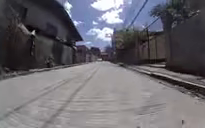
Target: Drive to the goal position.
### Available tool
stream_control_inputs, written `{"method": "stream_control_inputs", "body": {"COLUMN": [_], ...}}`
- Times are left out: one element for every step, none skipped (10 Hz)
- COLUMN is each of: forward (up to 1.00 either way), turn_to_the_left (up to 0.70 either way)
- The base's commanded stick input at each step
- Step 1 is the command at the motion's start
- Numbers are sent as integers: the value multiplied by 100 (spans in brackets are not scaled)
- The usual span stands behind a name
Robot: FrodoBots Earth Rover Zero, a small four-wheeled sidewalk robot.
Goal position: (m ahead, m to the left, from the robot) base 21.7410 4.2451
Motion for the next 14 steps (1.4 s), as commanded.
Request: {"method": "stream_control_inputs", "body": {"forward": [100, 100, 100, 100, 100, 100, 100, 100, 100, 100, 100, 100, 100, 100], "turn_to_the_left": [0, 0, 0, 1, 4, 4, 6, 0, 0, 0, 0, -33, -40, -40]}}
